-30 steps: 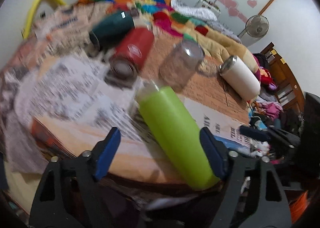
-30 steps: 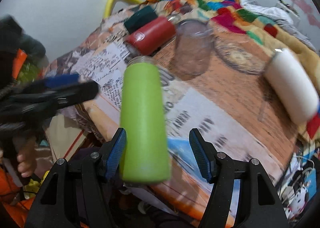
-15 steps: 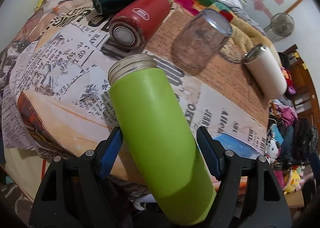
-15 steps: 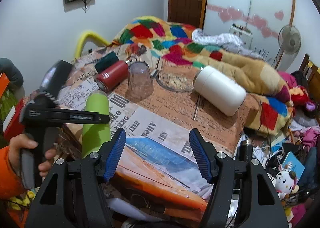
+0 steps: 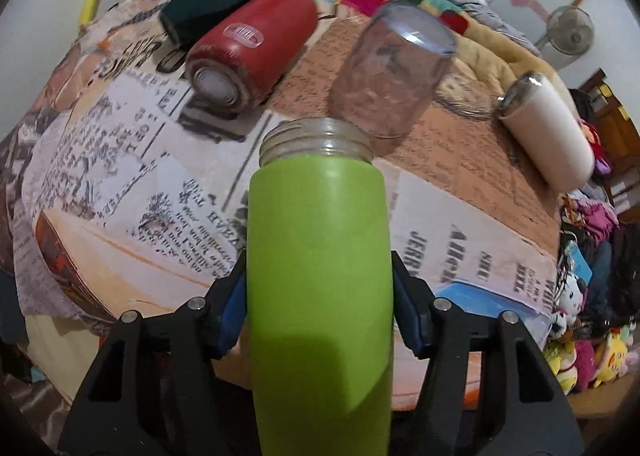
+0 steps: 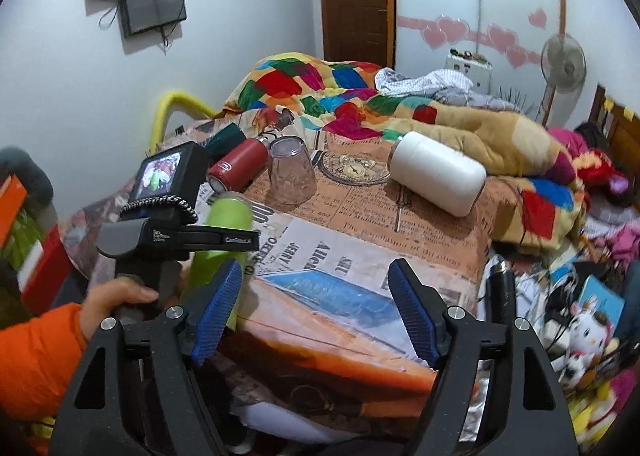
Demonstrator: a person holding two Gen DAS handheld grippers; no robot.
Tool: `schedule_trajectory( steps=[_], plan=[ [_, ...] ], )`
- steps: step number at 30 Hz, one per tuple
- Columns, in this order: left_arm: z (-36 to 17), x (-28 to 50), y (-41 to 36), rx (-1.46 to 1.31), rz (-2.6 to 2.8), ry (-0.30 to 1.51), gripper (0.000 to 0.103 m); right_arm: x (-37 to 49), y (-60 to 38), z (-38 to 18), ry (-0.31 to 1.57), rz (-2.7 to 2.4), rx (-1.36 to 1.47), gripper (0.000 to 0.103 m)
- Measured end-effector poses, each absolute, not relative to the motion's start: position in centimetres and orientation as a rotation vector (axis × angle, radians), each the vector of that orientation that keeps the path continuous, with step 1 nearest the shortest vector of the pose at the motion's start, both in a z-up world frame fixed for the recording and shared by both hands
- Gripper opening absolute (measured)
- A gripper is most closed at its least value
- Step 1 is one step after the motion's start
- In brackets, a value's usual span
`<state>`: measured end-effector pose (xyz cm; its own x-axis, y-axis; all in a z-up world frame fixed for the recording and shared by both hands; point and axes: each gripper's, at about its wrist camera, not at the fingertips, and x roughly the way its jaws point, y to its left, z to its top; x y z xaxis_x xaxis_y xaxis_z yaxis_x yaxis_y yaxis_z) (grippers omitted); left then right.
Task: Flip cup upright
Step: 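Close the left gripper on the bottle while the right gripper opens and withdraws, then rotate the bottle upright with the left gripper and set it on the newspaper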
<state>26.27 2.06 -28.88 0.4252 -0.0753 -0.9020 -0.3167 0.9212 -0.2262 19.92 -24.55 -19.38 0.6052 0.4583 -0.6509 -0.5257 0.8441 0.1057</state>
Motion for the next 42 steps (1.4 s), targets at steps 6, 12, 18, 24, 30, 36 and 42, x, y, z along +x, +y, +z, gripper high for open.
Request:
schedule_trajectory(
  steps=[6, 12, 18, 24, 30, 36, 42],
  plan=[
    [-25.7, 24.2, 1.1, -0.381, 0.054, 1.058, 0.062, 20.2, -25.4, -19.3, 0.726, 0.552, -0.084, 0.074],
    [-21.7, 21.9, -0.2, -0.314, -0.005, 0.956, 0.062, 20.4, -26.0, -19.0, 0.715, 0.533, -0.083, 0.074],
    [-17.7, 22.1, -1.9, -0.178, -0.011, 0.828, 0.062, 21.1, -26.3, -18.9, 0.711, 0.520, -0.061, 0.074],
    [-14.9, 24.5, -2.6, -0.123, -0.026, 0.746, 0.062, 22.2, -26.5, -18.6, 0.705, 0.508, -0.036, 0.074],
    [-13.8, 25.9, -3.4, -0.090, -0.039, 0.704, 0.062, 23.1, -26.7, -18.5, 0.701, 0.509, -0.021, 0.075],
    [-15.3, 26.6, -4.2, -0.049, -0.050, 0.726, 0.062, 23.8, -26.5, -18.9, 0.717, 0.514, -0.013, 0.075],
    [-17.9, 27.2, -4.5, -0.046, -0.065, 0.782, 0.062, 24.3, -25.9, -19.8, 0.745, 0.516, -0.021, 0.075]
  ],
)
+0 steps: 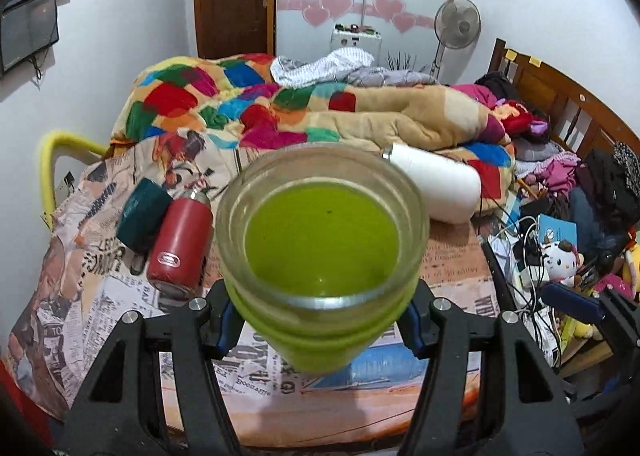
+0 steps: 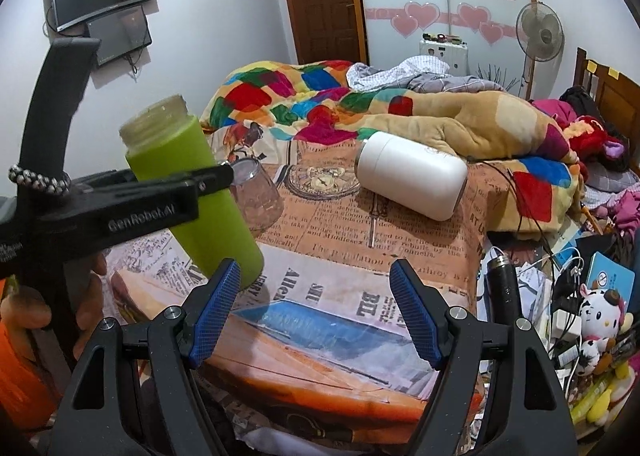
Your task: Flip cup upright
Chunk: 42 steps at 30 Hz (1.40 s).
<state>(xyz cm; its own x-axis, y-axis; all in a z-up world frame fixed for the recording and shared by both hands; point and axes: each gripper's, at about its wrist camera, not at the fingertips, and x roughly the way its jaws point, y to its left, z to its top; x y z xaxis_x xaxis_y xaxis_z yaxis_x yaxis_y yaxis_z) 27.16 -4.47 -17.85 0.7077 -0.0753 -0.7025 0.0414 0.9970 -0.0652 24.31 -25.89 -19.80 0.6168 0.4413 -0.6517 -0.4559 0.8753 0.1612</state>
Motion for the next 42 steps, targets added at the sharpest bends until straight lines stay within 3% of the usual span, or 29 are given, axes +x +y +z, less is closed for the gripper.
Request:
schedule_trajectory(
  steps=[11, 20, 34, 42],
  plan=[
    [-17.9, 26.8, -5.6, 0.009, -0.084, 0.783, 0.062, 23.8, -25.7, -19.9, 0.751, 0.508, -0.041, 0.075],
    [-12.4, 21.7, -4.2, -0.011, -0.088, 0.654, 0.063, 21.7, -26.9, -16.7, 0.681, 0.496, -0.017, 0.075],
    [-1.4, 5.4, -1.9, -0.001, -0.094, 0.235, 0.090, 11.0, -29.2, -5.3, 0.273, 0.505, 0.087, 0.075],
    [0.3, -0.1, -1.6, -0.005, -0.076, 0.111, 0.101, 6.7, -28.7, -3.3, 0.120, 0.462, 0.096, 0.089]
  ],
)
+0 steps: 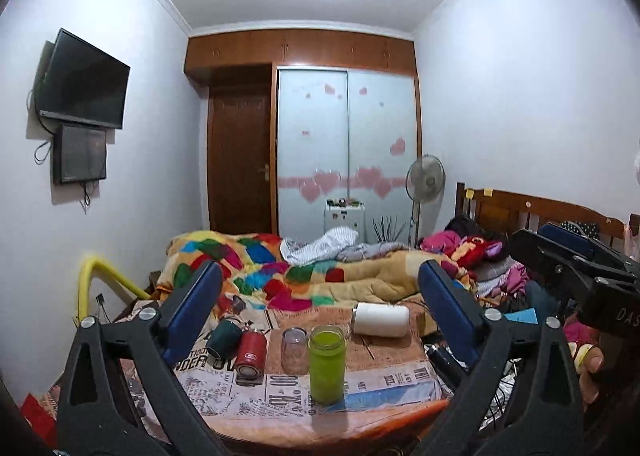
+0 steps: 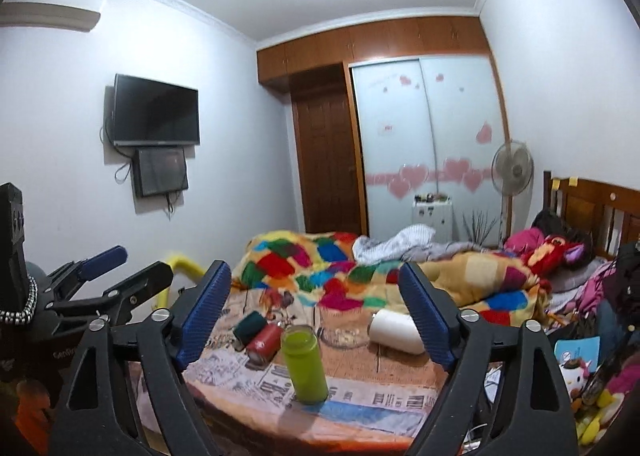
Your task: Flip cup upright
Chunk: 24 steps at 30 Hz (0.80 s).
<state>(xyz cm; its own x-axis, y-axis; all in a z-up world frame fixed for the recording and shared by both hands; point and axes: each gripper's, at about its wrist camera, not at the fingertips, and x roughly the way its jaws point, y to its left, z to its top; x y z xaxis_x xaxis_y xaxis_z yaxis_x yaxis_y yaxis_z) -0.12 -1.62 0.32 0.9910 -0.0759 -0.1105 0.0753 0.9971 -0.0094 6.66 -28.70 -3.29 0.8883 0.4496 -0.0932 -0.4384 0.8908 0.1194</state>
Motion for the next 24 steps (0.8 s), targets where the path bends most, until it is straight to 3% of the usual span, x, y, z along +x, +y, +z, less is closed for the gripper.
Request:
schedule_trajectory(
  steps=[6, 24],
  plan=[
    [0.3, -1.2, -1.9, 0.002, -0.064, 0.100, 0.102, 6.2, -28.7, -3.3, 0.098, 0.421, 0.091, 0.103],
    [-0.7, -0.7, -2.1, -0.002, -0.039, 0.115, 0.102, 5.6, -28.4, -4.3, 0.129, 0.422, 0.053, 0.103]
  ],
)
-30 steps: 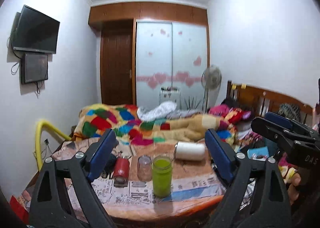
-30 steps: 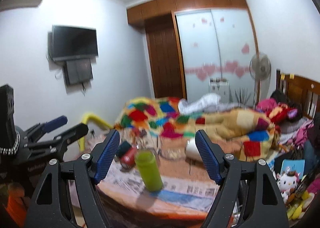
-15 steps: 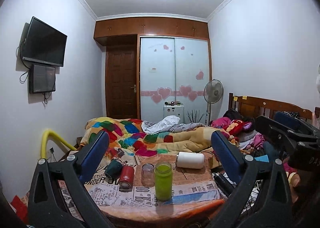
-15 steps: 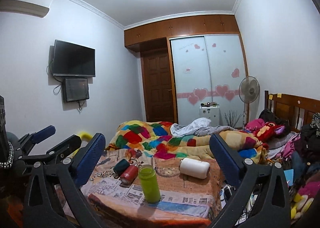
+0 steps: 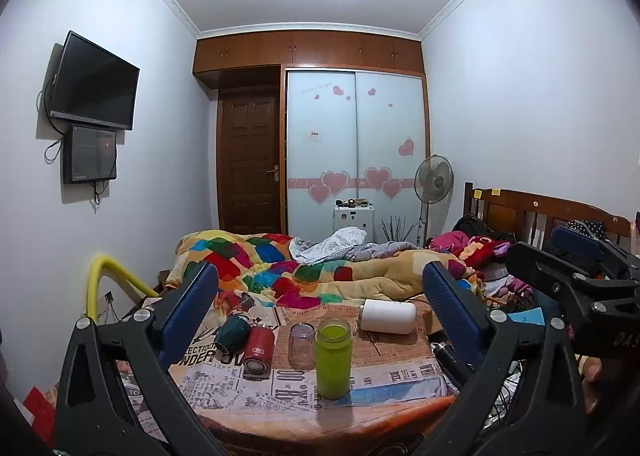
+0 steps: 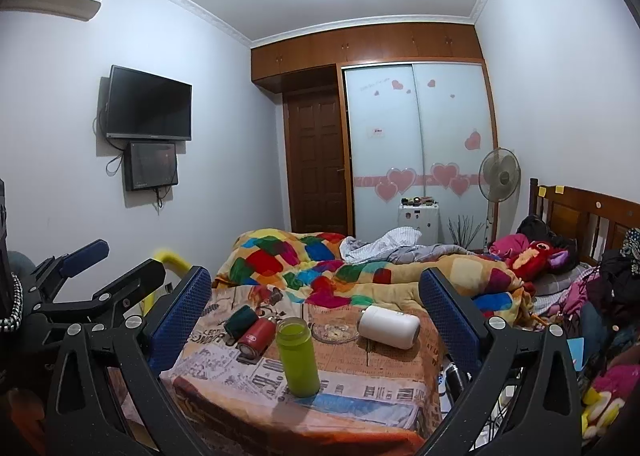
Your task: Flip cup upright
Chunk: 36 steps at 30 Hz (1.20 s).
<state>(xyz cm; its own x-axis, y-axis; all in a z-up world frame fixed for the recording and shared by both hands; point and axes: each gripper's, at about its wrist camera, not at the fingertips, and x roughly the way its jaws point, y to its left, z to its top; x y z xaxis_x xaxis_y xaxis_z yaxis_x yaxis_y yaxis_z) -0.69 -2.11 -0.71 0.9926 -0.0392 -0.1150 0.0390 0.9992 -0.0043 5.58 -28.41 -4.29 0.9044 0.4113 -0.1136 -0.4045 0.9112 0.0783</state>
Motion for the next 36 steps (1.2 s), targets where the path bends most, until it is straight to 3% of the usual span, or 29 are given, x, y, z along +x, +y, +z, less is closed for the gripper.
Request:
schedule_trajectory(
  steps=[36],
  plan=[
    [-1.0, 0.7, -1.9, -0.029, -0.040, 0.123, 0.103, 5.9, -28.3, -4.3, 0.143, 0.420, 0.040, 0.103]
  ],
)
